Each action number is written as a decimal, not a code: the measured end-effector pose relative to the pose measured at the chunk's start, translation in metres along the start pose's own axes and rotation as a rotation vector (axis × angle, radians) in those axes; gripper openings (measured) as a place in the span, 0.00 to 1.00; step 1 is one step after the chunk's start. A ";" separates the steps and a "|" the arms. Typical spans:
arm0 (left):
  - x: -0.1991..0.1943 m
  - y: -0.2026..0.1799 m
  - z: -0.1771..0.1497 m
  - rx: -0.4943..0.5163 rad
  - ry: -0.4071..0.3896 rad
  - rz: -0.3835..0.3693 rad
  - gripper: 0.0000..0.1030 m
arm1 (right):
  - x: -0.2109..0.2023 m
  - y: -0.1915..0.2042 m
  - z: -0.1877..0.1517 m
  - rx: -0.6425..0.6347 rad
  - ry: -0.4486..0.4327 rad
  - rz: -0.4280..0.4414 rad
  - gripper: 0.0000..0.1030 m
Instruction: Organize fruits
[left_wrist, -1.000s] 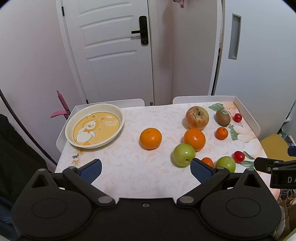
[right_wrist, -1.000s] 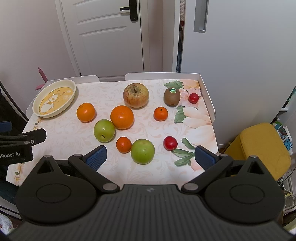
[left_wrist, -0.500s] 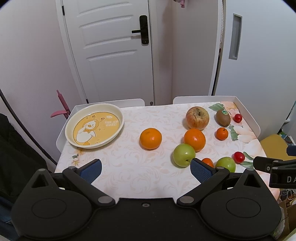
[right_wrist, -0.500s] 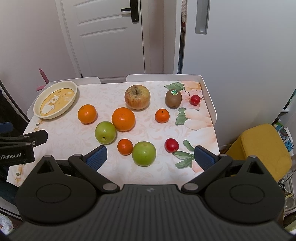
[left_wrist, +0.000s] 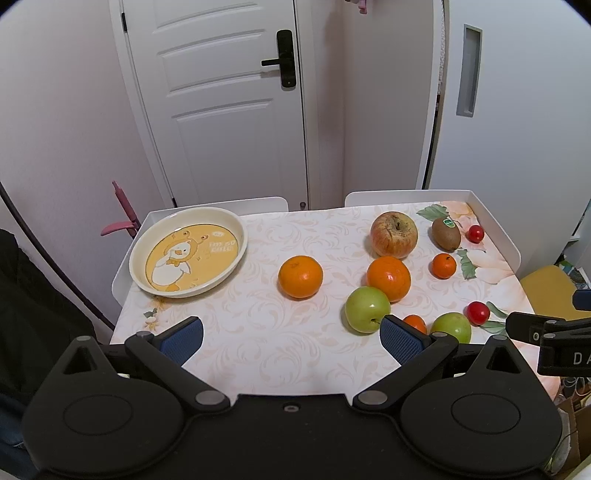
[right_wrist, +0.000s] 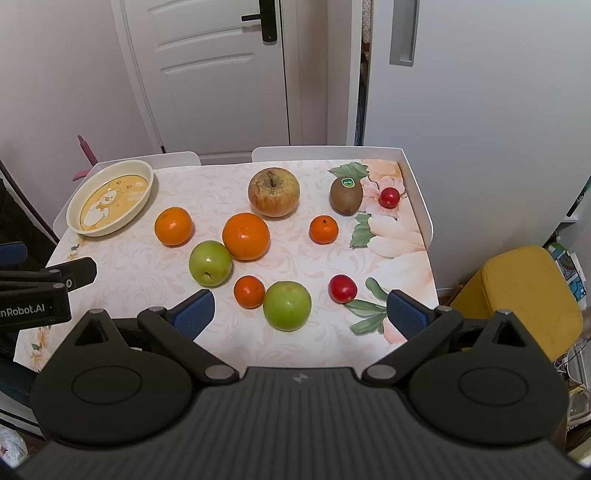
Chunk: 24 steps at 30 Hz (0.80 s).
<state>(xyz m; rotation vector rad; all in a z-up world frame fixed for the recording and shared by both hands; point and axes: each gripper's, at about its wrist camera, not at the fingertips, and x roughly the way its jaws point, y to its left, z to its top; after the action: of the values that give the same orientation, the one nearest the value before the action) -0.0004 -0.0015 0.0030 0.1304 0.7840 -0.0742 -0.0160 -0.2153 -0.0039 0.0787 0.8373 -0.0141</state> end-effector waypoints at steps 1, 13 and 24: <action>0.000 0.000 0.001 0.000 0.000 -0.001 1.00 | 0.000 0.000 0.000 0.000 0.000 0.000 1.00; 0.000 -0.001 0.001 0.001 0.001 0.001 1.00 | 0.000 0.001 0.000 0.000 0.000 0.001 1.00; 0.000 -0.002 0.002 0.002 0.003 -0.002 1.00 | 0.002 0.001 -0.001 0.003 0.007 0.002 1.00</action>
<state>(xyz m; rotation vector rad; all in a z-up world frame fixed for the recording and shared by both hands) 0.0012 -0.0037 0.0041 0.1316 0.7875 -0.0763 -0.0152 -0.2143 -0.0058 0.0825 0.8438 -0.0132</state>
